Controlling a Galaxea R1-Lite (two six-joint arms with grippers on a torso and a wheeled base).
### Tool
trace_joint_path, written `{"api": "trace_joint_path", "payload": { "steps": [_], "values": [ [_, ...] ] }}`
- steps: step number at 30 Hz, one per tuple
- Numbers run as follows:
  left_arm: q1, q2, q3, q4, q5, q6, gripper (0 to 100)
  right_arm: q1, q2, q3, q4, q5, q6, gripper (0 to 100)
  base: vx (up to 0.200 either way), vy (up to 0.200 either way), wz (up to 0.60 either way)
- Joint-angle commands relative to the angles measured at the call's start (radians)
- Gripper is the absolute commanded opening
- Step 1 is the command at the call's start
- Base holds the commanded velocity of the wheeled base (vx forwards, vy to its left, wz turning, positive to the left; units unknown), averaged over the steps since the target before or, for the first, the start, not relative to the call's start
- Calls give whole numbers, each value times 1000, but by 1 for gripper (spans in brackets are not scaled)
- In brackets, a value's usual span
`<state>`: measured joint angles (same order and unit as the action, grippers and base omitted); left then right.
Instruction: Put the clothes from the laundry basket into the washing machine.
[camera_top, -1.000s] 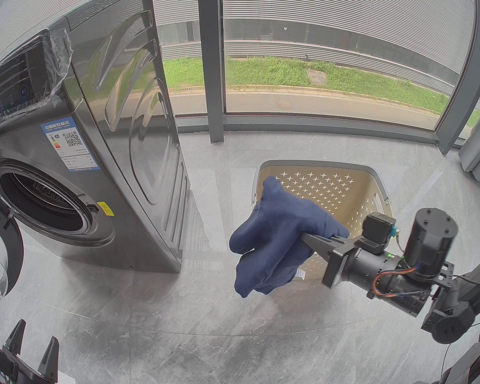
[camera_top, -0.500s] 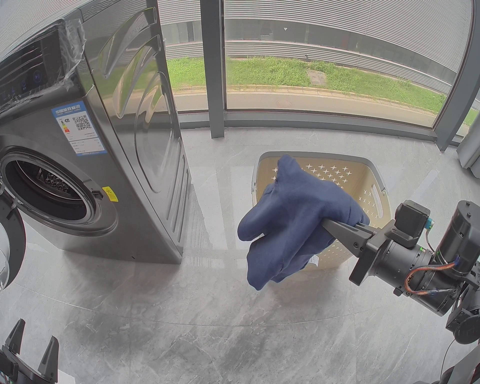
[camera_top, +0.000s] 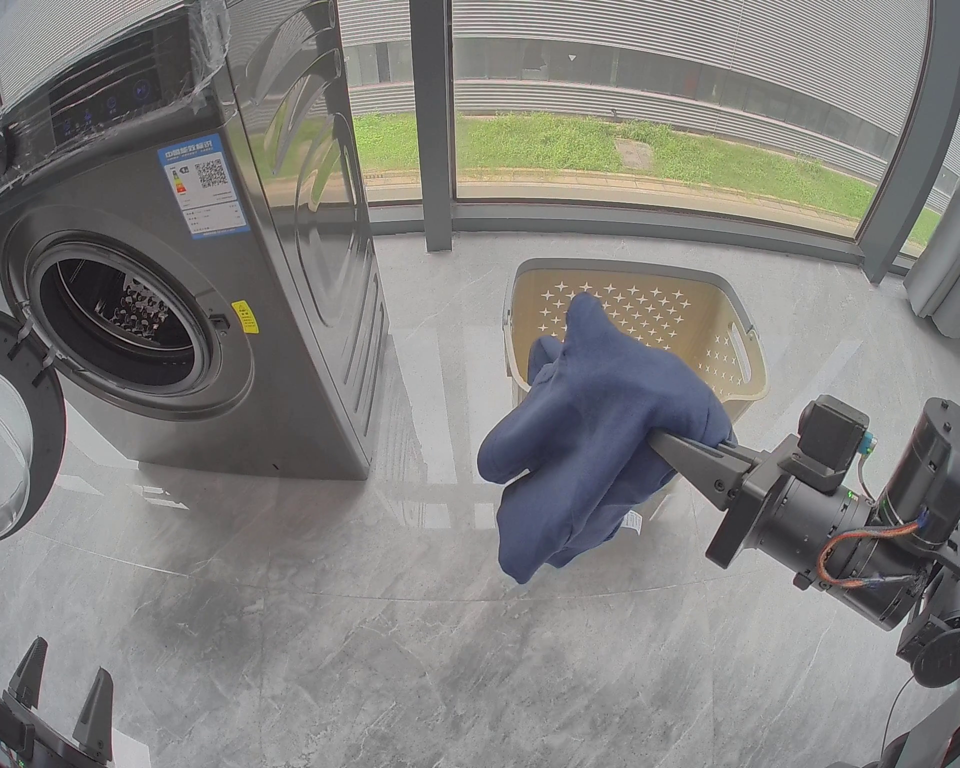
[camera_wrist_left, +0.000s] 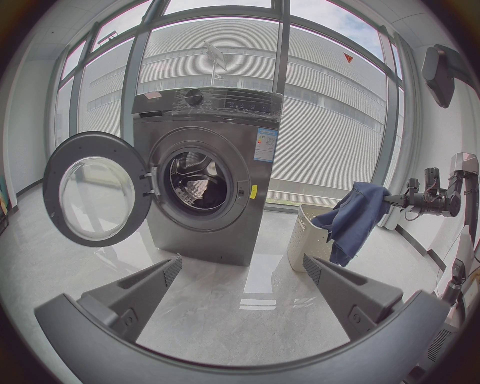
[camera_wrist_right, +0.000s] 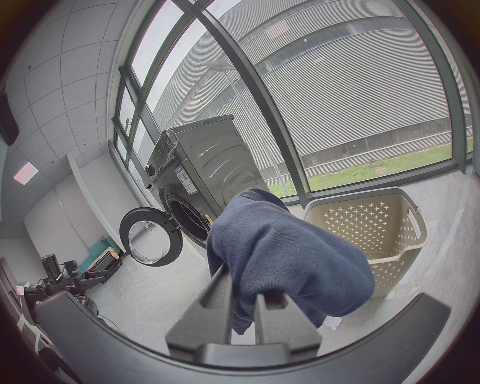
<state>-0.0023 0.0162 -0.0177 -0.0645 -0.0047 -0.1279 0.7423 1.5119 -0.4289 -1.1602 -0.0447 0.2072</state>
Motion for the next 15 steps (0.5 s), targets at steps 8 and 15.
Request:
{"api": "trace_joint_path", "payload": {
  "steps": [8,15],
  "values": [
    [-1,-16,18,0,2,-6,100,15,5,1,-1,0,1,0,0,75,0],
    [-1,-16,15,8,34,-4,100,15,7,2,-1,2,1,0,0,200,0]
  ]
}}
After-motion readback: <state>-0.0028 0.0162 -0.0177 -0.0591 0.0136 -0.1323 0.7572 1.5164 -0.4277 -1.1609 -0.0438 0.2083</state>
